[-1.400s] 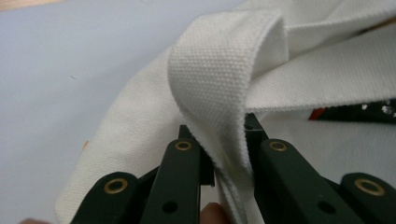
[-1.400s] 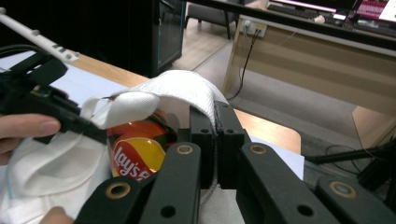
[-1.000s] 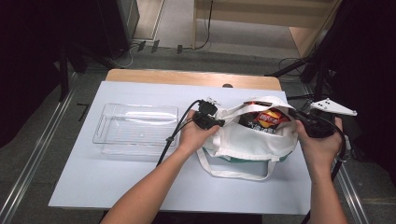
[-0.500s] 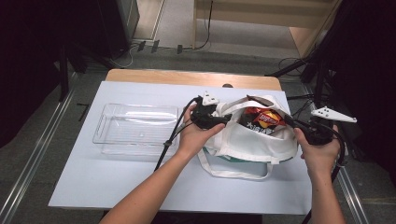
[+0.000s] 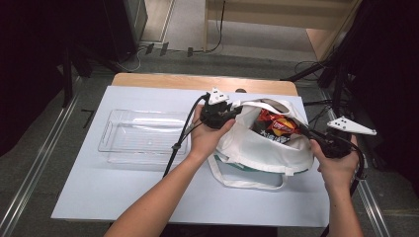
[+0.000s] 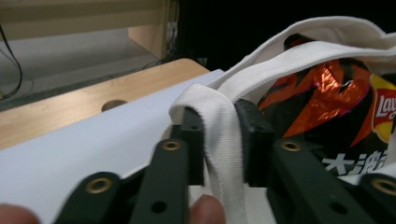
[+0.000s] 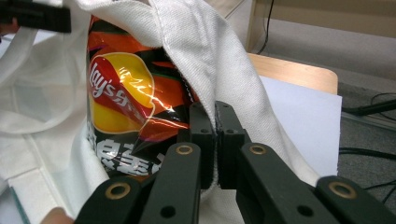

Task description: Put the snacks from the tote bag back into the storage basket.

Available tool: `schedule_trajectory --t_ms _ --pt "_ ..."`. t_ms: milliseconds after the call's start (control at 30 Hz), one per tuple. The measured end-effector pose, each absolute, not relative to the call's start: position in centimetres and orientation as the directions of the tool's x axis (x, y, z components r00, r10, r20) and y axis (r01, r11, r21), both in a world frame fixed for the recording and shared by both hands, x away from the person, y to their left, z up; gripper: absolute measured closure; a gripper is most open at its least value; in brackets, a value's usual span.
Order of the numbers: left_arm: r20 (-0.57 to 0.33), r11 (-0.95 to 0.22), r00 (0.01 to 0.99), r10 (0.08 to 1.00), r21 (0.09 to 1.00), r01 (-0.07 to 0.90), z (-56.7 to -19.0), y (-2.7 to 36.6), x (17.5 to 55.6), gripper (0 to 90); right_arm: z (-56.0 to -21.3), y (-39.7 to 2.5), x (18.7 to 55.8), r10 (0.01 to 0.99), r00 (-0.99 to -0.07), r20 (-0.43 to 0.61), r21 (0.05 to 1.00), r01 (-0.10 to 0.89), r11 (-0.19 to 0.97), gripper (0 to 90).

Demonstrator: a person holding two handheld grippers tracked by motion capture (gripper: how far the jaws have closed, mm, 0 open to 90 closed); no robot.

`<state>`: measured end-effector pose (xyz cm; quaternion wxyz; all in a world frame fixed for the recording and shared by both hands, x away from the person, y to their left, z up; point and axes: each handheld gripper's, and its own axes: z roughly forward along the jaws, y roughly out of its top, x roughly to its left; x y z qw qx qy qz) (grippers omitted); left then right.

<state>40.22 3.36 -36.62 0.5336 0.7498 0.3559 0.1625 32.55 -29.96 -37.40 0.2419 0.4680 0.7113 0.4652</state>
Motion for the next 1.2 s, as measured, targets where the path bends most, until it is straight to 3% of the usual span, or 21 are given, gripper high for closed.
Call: schedule_trajectory --t_ms 200,267,333,500,633,867,1067,1200 --pt "-0.324 -0.017 0.665 0.672 0.892 0.452 -35.9 3.9 42.0 82.5 -37.7 -30.1 31.9 0.874 -0.48 0.081 0.895 0.421 0.148 89.6" --pt "-0.344 0.009 0.654 0.674 0.889 0.458 -36.0 3.7 42.5 83.0 -37.9 -29.7 31.7 0.866 -0.496 0.061 0.896 0.409 0.171 89.6" --pt "-0.431 0.096 0.638 0.639 0.867 0.489 -36.0 3.6 42.9 83.1 -38.0 -29.3 31.5 0.862 -0.506 0.037 0.897 0.397 0.195 89.7" --pt "-0.471 0.149 0.653 0.594 0.861 0.486 -35.5 3.3 43.2 82.1 -38.0 -29.4 31.1 0.832 -0.554 0.025 0.9 0.375 0.222 89.6" --pt "-0.536 0.212 0.686 0.492 0.838 0.502 -35.0 3.5 43.5 79.1 -38.1 -30.0 30.8 0.809 -0.586 0.047 0.914 0.351 0.202 89.6" --pt "-0.501 0.16 0.634 0.589 0.842 0.516 -35.3 3.1 44.1 77.6 -37.6 -30.2 30.6 0.807 -0.585 0.078 0.935 0.323 0.144 89.7" --pt "-0.51 0.045 0.59 0.627 0.779 0.625 -37.1 3.0 45.5 75.7 -36.0 -31.3 30.7 0.83 -0.544 0.119 0.948 0.311 0.068 89.7" --pt "-0.501 -0.021 0.564 0.656 0.736 0.677 -38.4 2.7 45.7 81.4 -35.9 -31.3 31.8 0.855 -0.501 0.133 0.94 0.338 0.052 89.7"
